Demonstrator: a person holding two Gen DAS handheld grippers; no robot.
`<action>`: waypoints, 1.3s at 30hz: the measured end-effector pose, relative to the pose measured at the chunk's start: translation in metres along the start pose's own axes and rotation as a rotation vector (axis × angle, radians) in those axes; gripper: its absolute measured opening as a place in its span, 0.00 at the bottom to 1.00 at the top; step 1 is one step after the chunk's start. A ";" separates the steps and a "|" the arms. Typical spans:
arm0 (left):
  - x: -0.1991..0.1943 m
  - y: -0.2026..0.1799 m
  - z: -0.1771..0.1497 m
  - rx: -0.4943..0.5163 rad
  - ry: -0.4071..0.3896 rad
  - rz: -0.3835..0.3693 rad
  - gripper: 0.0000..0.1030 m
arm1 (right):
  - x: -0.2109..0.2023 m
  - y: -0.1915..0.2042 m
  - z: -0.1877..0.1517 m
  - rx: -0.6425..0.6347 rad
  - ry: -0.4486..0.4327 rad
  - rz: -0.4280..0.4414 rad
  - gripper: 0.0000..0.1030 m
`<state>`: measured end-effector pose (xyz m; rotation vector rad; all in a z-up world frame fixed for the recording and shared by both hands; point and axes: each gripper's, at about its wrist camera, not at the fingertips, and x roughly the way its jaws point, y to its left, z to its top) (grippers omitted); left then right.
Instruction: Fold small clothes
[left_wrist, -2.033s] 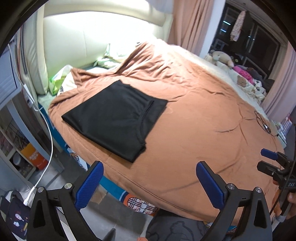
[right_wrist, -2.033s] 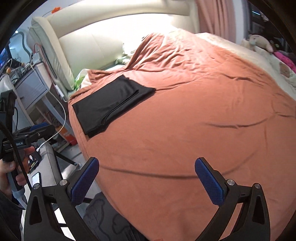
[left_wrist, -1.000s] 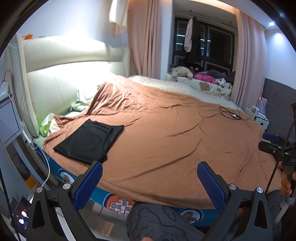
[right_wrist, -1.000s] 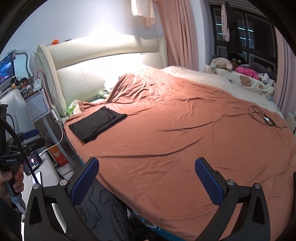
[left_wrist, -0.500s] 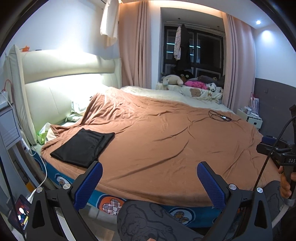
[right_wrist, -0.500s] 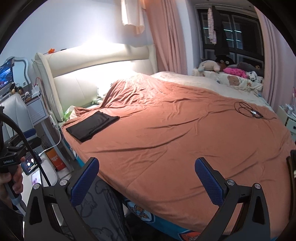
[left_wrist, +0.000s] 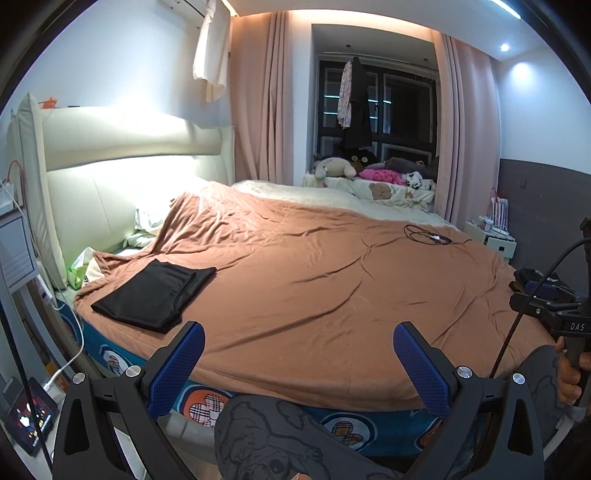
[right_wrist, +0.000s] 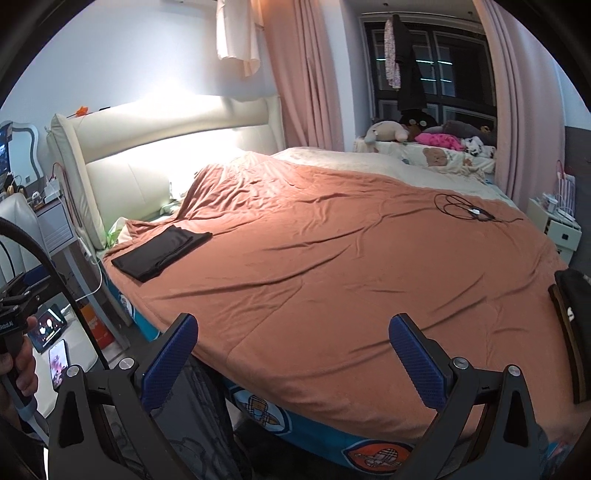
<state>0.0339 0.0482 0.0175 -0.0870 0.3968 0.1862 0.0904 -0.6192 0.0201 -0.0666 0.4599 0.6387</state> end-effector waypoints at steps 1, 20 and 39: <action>0.001 -0.001 -0.002 -0.001 0.001 0.000 1.00 | 0.001 -0.001 -0.001 0.004 -0.001 -0.003 1.00; 0.010 -0.005 -0.014 0.001 -0.004 -0.001 1.00 | 0.018 -0.001 -0.008 0.023 0.016 -0.040 1.00; 0.010 -0.005 -0.013 -0.013 0.003 0.006 1.00 | 0.016 -0.003 -0.009 -0.004 0.009 -0.052 1.00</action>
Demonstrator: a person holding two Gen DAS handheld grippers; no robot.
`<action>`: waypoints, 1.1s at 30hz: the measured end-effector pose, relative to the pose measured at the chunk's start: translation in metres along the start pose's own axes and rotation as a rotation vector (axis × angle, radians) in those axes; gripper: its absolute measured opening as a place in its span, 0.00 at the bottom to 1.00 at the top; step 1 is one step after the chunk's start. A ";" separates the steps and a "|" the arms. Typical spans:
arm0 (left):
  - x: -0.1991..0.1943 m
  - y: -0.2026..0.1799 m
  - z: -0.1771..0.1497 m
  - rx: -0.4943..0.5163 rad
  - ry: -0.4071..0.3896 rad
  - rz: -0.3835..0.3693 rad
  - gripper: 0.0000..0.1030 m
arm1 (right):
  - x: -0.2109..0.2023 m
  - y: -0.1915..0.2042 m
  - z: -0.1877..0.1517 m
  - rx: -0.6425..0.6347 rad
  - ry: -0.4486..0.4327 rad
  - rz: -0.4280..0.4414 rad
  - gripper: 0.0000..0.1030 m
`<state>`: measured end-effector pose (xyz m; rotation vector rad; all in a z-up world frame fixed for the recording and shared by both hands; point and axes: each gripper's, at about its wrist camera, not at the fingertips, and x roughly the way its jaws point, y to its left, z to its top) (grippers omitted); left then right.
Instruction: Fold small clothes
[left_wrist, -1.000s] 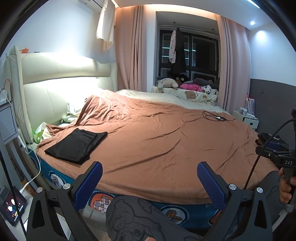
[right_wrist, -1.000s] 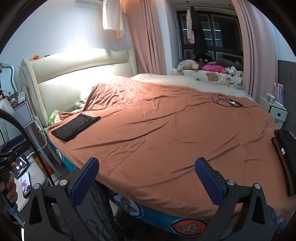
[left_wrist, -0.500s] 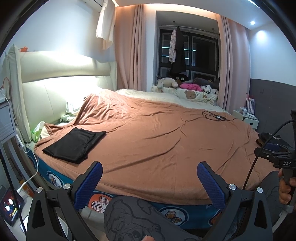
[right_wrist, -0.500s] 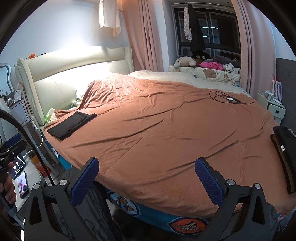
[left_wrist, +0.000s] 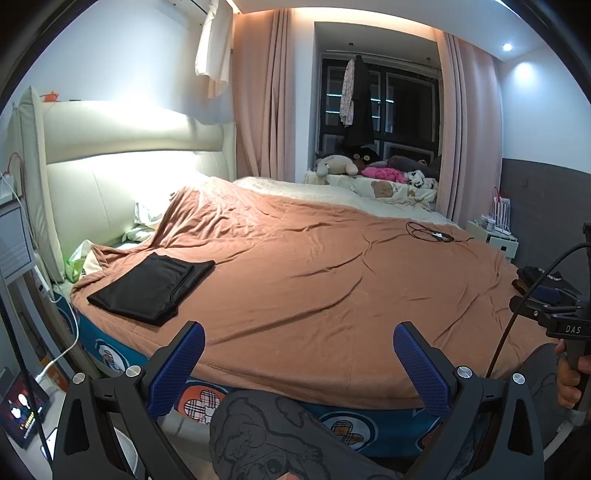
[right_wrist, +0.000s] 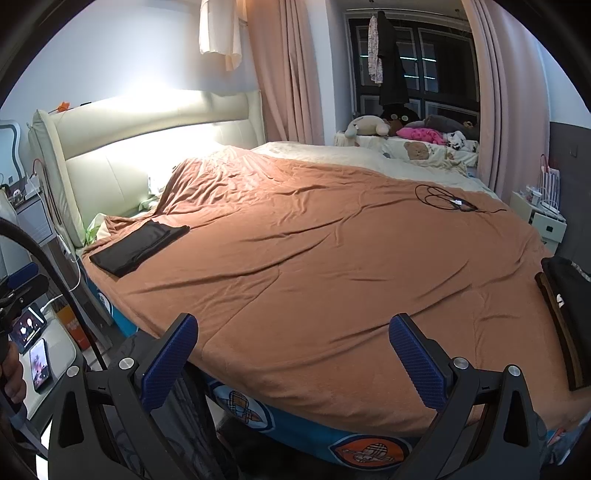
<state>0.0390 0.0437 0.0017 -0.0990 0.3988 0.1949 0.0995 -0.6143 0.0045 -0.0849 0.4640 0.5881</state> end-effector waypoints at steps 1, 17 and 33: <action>-0.001 0.001 0.000 -0.002 0.000 0.001 1.00 | 0.000 0.000 0.000 0.000 0.000 -0.001 1.00; -0.005 0.006 0.002 -0.013 0.000 0.003 1.00 | -0.001 -0.004 -0.001 -0.004 0.000 -0.003 1.00; -0.006 0.005 0.001 -0.010 0.002 0.001 1.00 | -0.002 -0.004 0.001 -0.004 -0.002 -0.003 1.00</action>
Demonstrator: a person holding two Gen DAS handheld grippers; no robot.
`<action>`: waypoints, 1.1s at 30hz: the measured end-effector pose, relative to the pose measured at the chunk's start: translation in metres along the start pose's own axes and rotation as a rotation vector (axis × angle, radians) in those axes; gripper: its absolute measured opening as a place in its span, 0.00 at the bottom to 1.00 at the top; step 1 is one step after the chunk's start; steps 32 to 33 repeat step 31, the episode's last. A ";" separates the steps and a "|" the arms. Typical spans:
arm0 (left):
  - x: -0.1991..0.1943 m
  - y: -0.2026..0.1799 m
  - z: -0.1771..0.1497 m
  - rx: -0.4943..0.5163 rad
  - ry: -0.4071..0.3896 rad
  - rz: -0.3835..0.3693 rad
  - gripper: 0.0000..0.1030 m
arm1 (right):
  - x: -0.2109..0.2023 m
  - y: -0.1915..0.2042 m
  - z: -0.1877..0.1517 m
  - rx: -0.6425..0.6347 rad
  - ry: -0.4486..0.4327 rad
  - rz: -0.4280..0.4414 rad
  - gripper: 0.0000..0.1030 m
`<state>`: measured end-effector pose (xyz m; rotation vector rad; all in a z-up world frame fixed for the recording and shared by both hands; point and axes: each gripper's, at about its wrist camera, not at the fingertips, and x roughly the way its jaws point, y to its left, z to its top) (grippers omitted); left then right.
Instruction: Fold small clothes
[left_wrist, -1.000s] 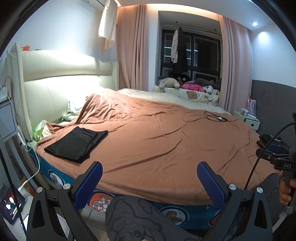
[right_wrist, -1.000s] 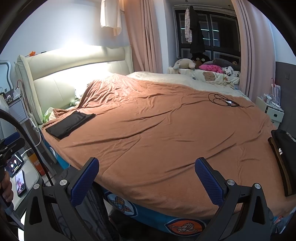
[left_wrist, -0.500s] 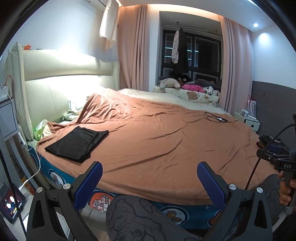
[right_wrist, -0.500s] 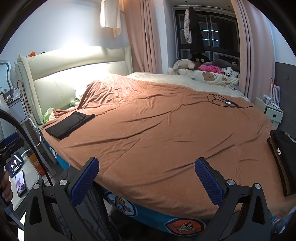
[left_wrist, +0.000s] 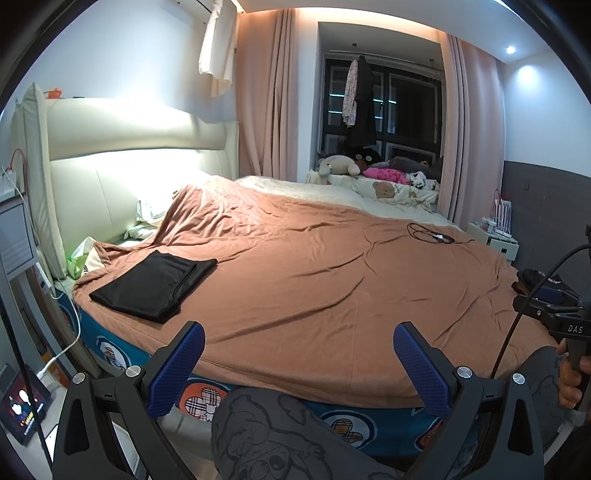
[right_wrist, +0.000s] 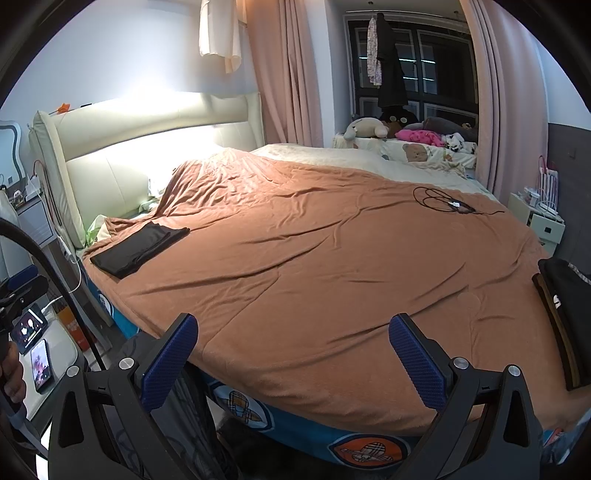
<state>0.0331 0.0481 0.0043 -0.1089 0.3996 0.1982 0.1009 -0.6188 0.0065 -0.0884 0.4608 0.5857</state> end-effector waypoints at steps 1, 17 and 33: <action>0.000 0.000 0.000 0.001 -0.001 0.002 1.00 | 0.000 0.000 0.000 0.000 0.000 0.001 1.00; -0.001 0.000 -0.001 -0.002 -0.003 0.001 1.00 | 0.002 0.000 -0.001 -0.002 0.005 0.002 1.00; 0.001 0.001 -0.001 -0.004 0.003 -0.001 1.00 | 0.008 -0.004 -0.003 0.005 0.022 0.001 1.00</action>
